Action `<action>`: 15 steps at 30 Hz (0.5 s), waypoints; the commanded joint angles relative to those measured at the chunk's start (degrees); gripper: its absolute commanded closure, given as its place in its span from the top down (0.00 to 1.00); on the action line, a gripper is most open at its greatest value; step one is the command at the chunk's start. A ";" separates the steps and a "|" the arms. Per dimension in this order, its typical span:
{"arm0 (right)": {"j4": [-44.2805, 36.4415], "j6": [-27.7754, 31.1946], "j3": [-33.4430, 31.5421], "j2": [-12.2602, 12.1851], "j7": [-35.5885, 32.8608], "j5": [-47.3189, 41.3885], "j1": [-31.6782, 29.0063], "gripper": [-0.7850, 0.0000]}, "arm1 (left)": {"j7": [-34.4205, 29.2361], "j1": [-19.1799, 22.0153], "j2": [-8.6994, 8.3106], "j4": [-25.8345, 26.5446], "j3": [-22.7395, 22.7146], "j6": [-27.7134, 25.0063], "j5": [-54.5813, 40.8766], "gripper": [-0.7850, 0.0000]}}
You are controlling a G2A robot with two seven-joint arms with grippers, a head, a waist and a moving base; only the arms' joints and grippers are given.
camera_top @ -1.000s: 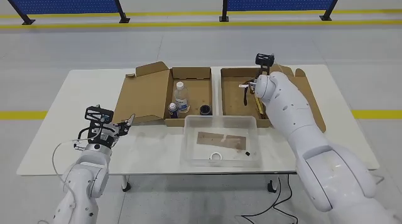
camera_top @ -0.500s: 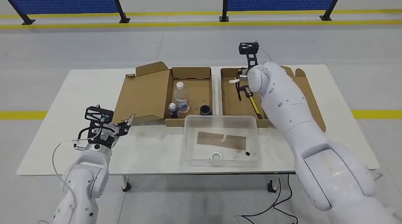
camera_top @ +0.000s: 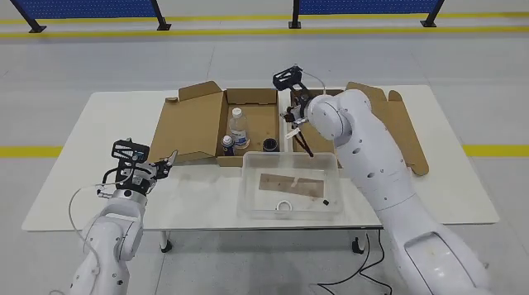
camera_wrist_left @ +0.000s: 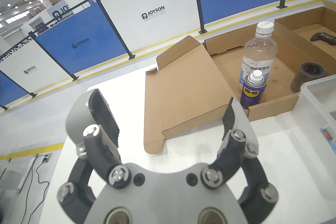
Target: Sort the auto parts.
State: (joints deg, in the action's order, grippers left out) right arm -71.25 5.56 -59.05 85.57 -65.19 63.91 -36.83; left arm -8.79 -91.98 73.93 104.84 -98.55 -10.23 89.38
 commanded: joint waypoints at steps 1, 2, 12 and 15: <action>-4.55 1.86 -0.03 -0.34 -3.57 -1.18 -2.63 0.47 | 0.00 0.00 0.00 0.00 0.00 0.00 0.00 1.00; -6.03 3.21 0.19 -0.48 -5.31 -2.07 -3.77 0.47 | 0.00 0.00 0.00 0.00 0.00 0.00 0.00 1.00; -7.55 8.28 4.72 -0.90 -10.86 -4.54 -10.27 0.45 | 0.00 0.00 0.00 0.00 0.00 0.00 0.00 1.00; -6.01 8.27 5.41 -0.96 -10.56 -4.17 -10.74 0.46 | 0.00 0.00 0.00 0.00 0.00 0.00 0.00 1.00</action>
State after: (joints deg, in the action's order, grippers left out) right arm -77.62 13.97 -53.70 84.63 -75.91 59.72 -47.51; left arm -8.79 -91.98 73.93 104.84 -98.55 -10.23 89.38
